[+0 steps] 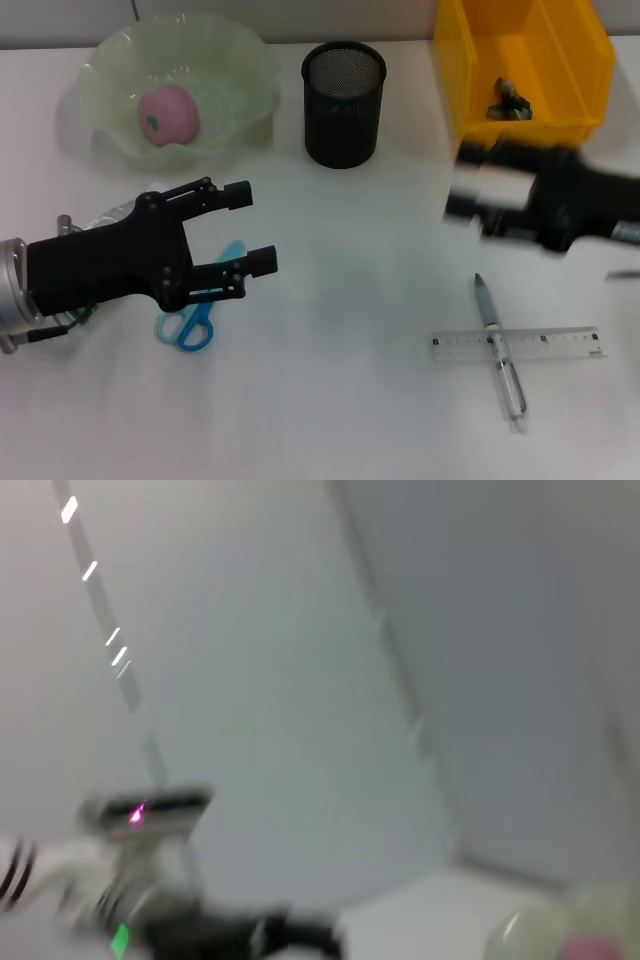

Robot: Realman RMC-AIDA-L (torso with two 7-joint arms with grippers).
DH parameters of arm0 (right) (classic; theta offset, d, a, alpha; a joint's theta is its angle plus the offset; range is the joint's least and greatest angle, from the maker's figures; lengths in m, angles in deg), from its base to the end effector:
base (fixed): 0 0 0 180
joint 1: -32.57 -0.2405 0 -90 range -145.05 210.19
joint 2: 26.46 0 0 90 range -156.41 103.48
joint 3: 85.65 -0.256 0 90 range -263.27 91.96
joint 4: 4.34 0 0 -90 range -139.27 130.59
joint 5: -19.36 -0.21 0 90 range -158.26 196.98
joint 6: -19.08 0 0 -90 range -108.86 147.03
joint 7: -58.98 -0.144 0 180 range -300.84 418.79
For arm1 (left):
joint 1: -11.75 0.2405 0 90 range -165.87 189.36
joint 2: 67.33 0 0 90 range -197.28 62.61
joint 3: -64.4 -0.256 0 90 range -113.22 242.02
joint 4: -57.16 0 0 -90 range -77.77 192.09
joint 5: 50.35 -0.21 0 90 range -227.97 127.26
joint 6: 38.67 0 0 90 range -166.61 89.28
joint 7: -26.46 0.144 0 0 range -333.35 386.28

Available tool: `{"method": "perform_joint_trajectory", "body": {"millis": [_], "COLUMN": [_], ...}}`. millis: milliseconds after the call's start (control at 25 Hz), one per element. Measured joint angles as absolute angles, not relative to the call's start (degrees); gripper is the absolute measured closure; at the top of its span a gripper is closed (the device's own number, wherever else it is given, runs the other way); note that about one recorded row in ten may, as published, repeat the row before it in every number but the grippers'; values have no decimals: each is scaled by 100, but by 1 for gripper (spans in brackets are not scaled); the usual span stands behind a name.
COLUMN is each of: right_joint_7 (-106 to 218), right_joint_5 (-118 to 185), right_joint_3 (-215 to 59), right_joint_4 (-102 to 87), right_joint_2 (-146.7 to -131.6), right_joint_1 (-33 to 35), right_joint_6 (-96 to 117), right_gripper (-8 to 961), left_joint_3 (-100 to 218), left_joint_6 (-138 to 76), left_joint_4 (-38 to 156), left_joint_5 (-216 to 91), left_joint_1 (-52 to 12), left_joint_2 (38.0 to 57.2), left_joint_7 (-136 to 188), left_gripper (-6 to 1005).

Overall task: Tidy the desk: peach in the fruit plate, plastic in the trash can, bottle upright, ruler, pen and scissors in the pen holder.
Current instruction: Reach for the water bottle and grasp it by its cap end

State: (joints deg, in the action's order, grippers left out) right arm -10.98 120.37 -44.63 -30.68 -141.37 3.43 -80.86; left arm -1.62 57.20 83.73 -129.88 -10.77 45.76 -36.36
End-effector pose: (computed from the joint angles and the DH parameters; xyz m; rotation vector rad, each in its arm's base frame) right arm 0.2566 0.3068 0.0145 -2.6980 0.5151 1.0889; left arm -0.2651 0.2813 -0.0009 -2.7105 -0.4183 -1.0910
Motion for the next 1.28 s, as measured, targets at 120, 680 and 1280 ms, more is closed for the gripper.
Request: {"method": "perform_joint_trajectory", "body": {"millis": [120,680,1280], "right_joint_7": [-905,-255,-246], "right_joint_5": [12511,13018,13028], "right_joint_3": [-4291,-4095,-4092], "right_joint_4": [-3071,-3037,-3070], "right_joint_2": [-14178,-14465,-14453], "right_joint_1": [278,272,260], "right_joint_6": [-7938,-6652,-6661], "right_gripper": [226,226,226], "left_joint_3": [-149,125,620], "left_joint_6": [5608,3736,4041], "left_joint_4": [8354,10009,11846], "left_joint_5": [-12990,-14121,-18479], "left_joint_1": [-1078,-1055,-2090], "left_joint_2": [4552,4525,4571], "left_joint_7": [-3659,-6253,-10198], "left_gripper": [166,167,168]}}
